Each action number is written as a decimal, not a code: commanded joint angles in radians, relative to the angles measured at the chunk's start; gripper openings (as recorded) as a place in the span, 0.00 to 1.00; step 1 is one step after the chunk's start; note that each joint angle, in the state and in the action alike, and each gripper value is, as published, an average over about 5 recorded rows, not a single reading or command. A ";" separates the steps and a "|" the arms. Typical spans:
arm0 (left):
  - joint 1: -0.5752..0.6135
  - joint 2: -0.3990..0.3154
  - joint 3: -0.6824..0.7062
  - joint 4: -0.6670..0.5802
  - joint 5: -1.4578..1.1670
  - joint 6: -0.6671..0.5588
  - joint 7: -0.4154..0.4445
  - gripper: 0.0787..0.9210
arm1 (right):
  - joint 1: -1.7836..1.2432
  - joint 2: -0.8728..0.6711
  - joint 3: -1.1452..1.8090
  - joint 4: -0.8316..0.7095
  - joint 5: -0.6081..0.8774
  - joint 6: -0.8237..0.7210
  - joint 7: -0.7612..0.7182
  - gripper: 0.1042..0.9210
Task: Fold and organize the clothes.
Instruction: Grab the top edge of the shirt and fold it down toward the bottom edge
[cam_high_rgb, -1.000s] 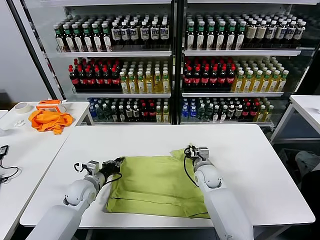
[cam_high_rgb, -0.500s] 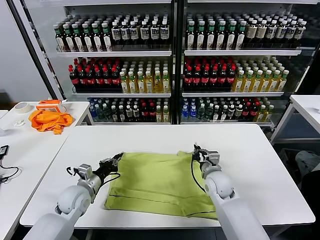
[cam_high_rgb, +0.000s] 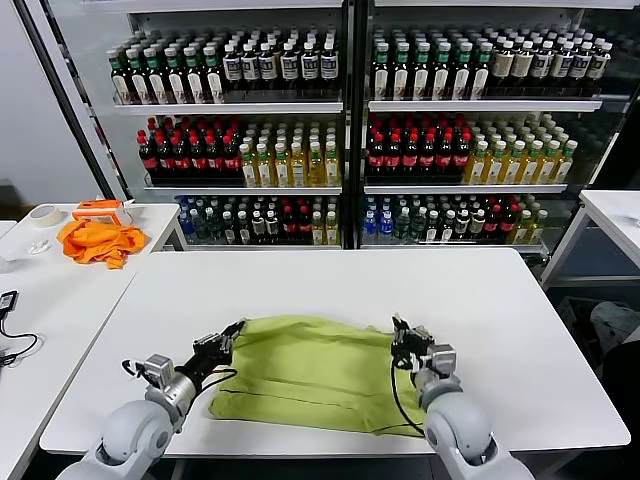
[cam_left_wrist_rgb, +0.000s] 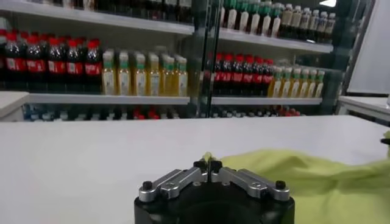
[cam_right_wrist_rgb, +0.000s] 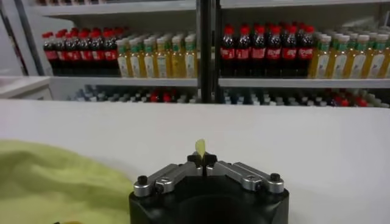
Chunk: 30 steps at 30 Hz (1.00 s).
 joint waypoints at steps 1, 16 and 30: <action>0.067 0.006 -0.039 -0.028 0.003 -0.023 0.000 0.00 | -0.083 -0.022 0.009 0.084 -0.033 -0.029 -0.001 0.01; 0.146 0.025 -0.048 -0.077 0.018 -0.008 0.014 0.00 | -0.118 -0.030 0.025 0.102 -0.046 -0.081 0.003 0.01; 0.171 0.033 -0.053 -0.128 0.098 0.102 -0.050 0.01 | -0.135 -0.036 0.042 0.085 -0.041 -0.077 -0.019 0.04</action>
